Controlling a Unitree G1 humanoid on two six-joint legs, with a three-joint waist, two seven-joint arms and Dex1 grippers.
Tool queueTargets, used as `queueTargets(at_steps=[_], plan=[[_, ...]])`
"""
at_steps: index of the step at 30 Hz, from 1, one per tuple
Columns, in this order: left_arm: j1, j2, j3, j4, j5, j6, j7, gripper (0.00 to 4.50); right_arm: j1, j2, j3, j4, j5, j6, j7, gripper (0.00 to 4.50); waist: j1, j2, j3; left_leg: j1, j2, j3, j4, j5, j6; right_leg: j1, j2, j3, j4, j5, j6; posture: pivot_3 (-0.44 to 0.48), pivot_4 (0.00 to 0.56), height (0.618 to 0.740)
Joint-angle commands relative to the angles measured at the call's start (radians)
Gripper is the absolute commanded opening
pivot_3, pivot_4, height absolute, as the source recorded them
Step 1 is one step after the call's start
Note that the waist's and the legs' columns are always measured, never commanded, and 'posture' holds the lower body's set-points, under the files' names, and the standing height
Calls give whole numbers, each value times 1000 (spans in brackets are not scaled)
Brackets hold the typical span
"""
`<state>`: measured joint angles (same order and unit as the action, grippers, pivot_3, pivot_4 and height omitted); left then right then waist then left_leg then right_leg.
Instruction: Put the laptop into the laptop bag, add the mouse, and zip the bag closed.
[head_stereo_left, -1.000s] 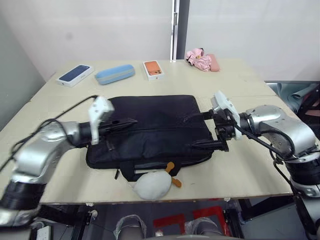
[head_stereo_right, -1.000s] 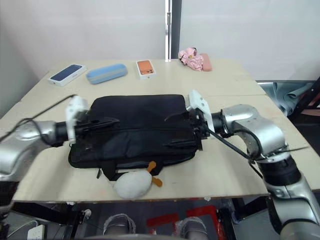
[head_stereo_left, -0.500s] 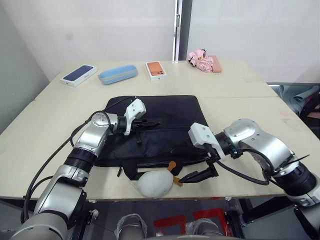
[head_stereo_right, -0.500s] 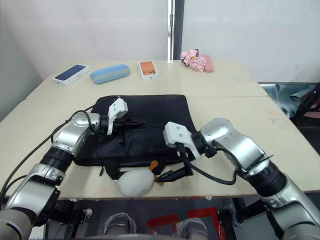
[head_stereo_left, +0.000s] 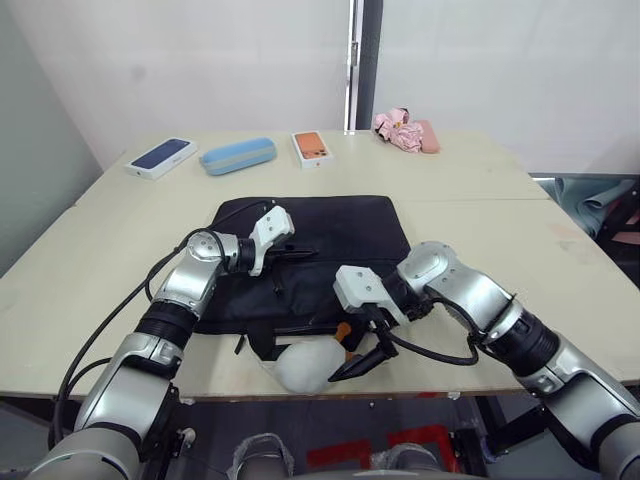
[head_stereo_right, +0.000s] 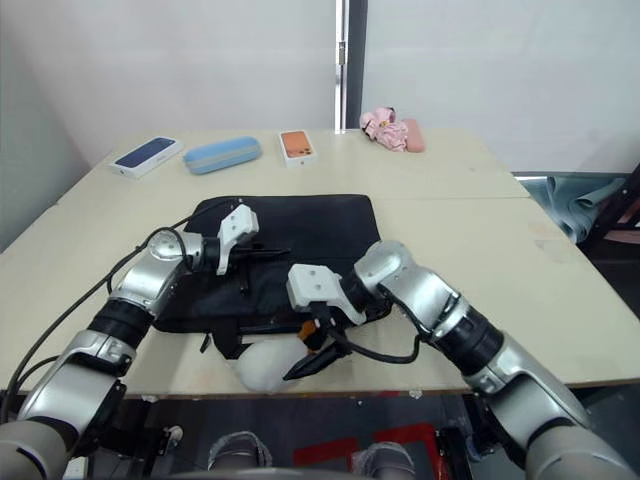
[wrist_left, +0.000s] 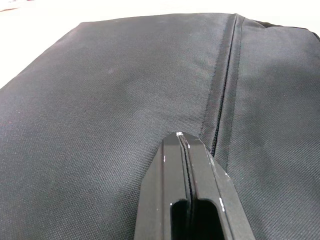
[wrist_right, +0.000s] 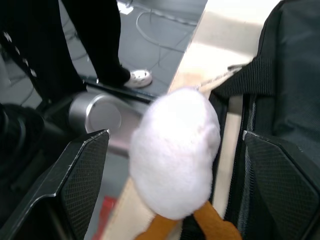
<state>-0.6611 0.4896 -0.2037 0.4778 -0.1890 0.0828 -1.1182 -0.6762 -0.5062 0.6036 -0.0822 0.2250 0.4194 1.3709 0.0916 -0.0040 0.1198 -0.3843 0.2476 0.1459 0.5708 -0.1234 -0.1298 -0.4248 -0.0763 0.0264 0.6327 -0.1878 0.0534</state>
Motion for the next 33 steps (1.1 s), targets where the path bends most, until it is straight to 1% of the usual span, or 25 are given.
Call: queueTargets(at_steps=[1,4,7,11,12,16,18,27,33], plan=[[50,5,-33,49,61,23,5,0,-31,37,17,63,-36,-65,20,4469,-1,0,0,0,0,0,0,0,0,0,0,0,0,0,0,0,150,740],[58,9,-29,39,62,24,6,0,-25,53,30,108,-66,-108,35,4469,-1,0,-1,0,0,0,-1,0,0,0,0,0,-1,0,0,0,150,740],[64,15,-26,30,61,26,5,0,-17,61,24,117,-67,-115,43,3741,-2,0,-1,0,0,0,-1,0,0,0,0,0,-1,0,0,0,150,740],[68,17,-25,29,63,25,4,0,-3,50,27,124,-82,-132,57,2329,-2,0,-1,0,0,0,-3,0,0,0,0,0,-2,0,0,0,150,740],[68,16,-25,28,64,25,5,0,2,46,25,120,-80,-130,61,2039,-2,0,-1,0,0,0,-3,0,0,0,0,0,-2,0,0,0,150,740],[69,11,-29,28,65,23,5,0,18,30,11,101,-76,-125,65,538,-2,0,-1,0,0,0,-6,0,0,-1,0,0,-4,0,0,0,150,740],[71,6,-32,32,67,19,5,0,41,0,-6,74,-66,-112,66,15,-2,0,-1,0,0,1,-7,0,0,-1,0,0,-4,0,0,0,150,740],[83,-1,-33,49,71,-2,0,0,217,-206,-129,-145,2,-6,41,15,3,0,-3,0,-1,3,-12,0,0,0,0,0,-12,-1,1,0,150,740],[85,-2,-33,59,72,-11,-5,0,306,-303,-192,-250,40,52,16,15,4,2,-4,0,-1,4,-15,0,0,0,0,0,-15,-1,2,0,150,740]])
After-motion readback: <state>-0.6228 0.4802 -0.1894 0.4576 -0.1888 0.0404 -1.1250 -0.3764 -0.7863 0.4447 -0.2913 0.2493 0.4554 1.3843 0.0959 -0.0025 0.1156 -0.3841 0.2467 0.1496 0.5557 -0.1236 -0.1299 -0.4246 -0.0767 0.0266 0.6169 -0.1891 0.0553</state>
